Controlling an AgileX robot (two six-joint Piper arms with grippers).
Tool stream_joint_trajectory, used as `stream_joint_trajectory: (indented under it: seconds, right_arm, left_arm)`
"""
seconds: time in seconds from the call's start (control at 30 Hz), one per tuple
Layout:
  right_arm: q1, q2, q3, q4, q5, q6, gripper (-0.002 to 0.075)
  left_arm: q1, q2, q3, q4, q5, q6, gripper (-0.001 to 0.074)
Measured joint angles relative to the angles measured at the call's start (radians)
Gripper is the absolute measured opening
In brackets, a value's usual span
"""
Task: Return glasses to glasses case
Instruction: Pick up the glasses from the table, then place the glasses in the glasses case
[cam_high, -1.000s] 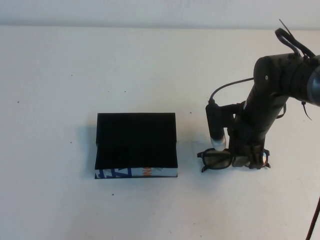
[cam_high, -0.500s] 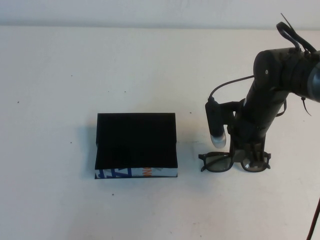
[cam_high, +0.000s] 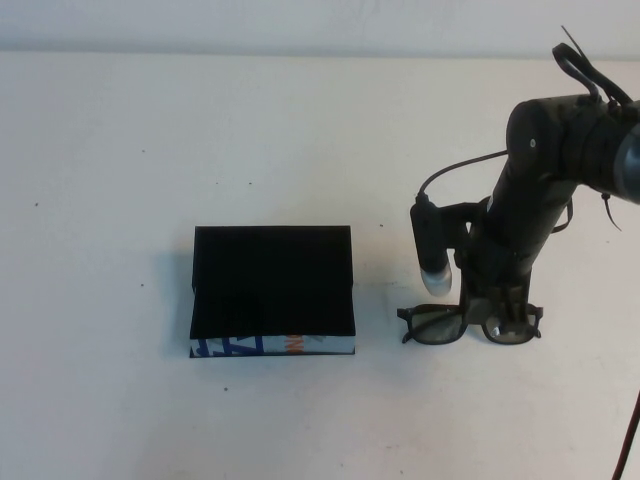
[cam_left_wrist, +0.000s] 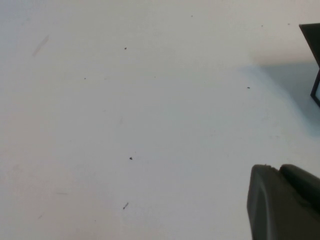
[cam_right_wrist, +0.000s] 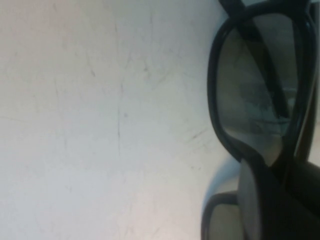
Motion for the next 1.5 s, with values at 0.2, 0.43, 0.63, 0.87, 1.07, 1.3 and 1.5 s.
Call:
stream_joint_trajectory:
  seconds: [0.2,0.43,0.63,0.87,1.07,1.3,1.5]
  right_arm:
    - [0.0,-0.007,-0.007,-0.002,0.032,0.033,0.0022]
    - [0.034,-0.068,-0.007,-0.017,0.096,0.124,0.0005]
    - [0.09,-0.177,-0.007,-0.028,0.12,0.167,0.0005]
    - [0.218,-0.196,-0.098,-0.031,0.134,0.24,0.0005]
    - [0.327,-0.096,-0.264,-0.029,0.137,0.306,0.0005]
    - [0.411,0.082,-0.443,-0.02,0.137,0.349,0.0005]
    - [0.425,0.156,-0.496,-0.018,0.137,0.349,0.0005]
  left_arm:
    - [0.0,0.0,0.0,0.0,0.0,0.0,-0.0004]
    - [0.0,0.0,0.0,0.0,0.0,0.0,-0.0004]
    - [0.0,0.0,0.0,0.0,0.0,0.0,-0.0004]
    - [0.0,0.0,0.0,0.0,0.0,0.0,-0.0004]
    - [0.0,0.0,0.0,0.0,0.0,0.0,-0.0004]
    - [0.0,0.0,0.0,0.0,0.0,0.0,-0.0004]
    - [0.0,0.0,0.0,0.0,0.0,0.0,-0.0004]
